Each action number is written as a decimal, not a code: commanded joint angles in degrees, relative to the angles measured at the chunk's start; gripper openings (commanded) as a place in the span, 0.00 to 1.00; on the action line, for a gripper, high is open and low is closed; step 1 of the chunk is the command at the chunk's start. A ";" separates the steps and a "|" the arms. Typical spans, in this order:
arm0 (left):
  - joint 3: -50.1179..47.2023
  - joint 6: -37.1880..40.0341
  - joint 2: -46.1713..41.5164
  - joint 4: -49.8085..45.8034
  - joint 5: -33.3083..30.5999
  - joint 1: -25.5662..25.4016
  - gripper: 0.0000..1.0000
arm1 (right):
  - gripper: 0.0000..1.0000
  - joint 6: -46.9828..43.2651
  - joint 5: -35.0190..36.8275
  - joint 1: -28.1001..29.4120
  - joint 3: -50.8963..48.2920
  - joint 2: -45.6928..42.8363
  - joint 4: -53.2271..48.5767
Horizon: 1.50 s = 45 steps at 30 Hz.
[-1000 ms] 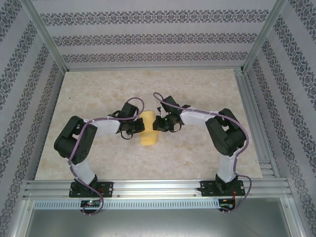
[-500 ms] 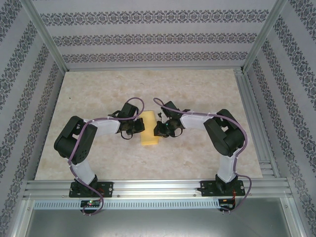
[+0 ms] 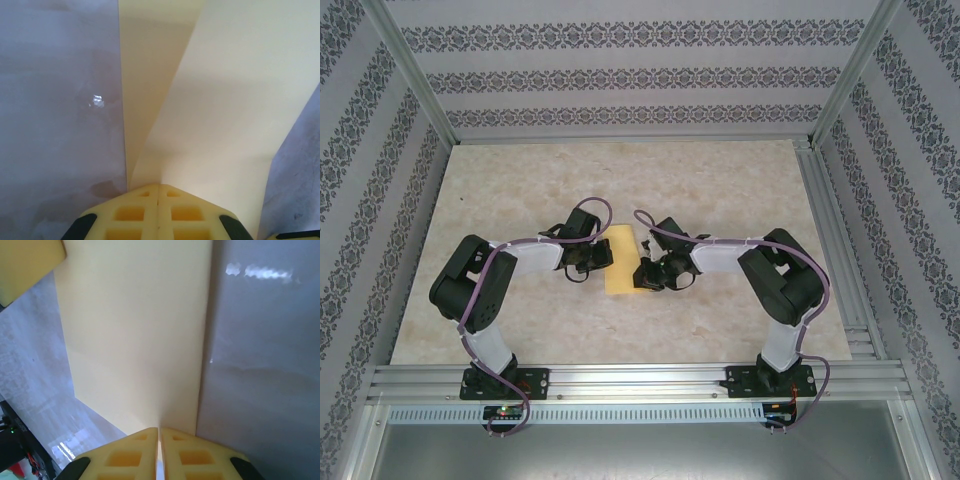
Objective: Fold a paper plane with a square sheet of paper (pick it up from the middle)
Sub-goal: First fold in half a square sheet of paper at the center of the table.
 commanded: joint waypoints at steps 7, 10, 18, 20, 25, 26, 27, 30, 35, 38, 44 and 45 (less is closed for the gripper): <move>-2.12 0.74 4.02 -5.19 -4.10 -0.60 0.06 | 0.15 -0.49 3.58 -2.74 7.65 -3.76 -0.91; -1.99 0.90 4.10 -5.32 -3.79 -0.69 0.06 | 0.15 -2.27 4.86 -3.77 13.19 0.59 -2.57; -1.35 1.31 4.48 -5.75 -3.09 -0.68 0.06 | 0.14 -3.47 3.93 -4.66 21.96 10.57 -2.81; -1.31 1.35 4.49 -6.00 -3.05 -0.79 0.06 | 0.14 -3.54 4.26 -5.16 22.58 11.73 -2.77; -1.23 1.60 4.56 -6.41 -2.80 -0.85 0.06 | 0.14 -3.79 5.23 -6.70 23.03 13.82 -2.19; -1.16 1.68 4.69 -6.43 -2.74 -0.91 0.06 | 0.14 -3.88 5.38 -6.94 23.12 14.37 -2.17; -1.21 1.76 4.78 -6.46 -2.65 -0.90 0.06 | 0.14 -4.02 5.35 -7.10 23.20 14.87 -2.08; -1.17 1.84 4.89 -6.74 -2.51 -1.02 0.06 | 0.14 -4.26 5.31 -7.48 23.29 16.41 -2.32; -1.26 1.93 4.87 -6.89 -2.60 -1.09 0.06 | 0.14 -4.34 5.41 -7.48 23.80 17.00 -3.94; -1.40 2.03 4.68 -7.21 -2.76 -1.13 0.06 | 0.14 -4.14 5.20 -7.22 24.19 13.49 -3.06; -1.35 2.05 4.48 -7.40 -3.11 -1.11 0.06 | 0.15 -4.38 5.03 -7.45 27.03 13.68 -3.38; -1.47 2.06 4.45 -7.34 -3.08 -1.07 0.06 | 0.15 -4.13 5.12 -7.56 27.61 14.67 -3.47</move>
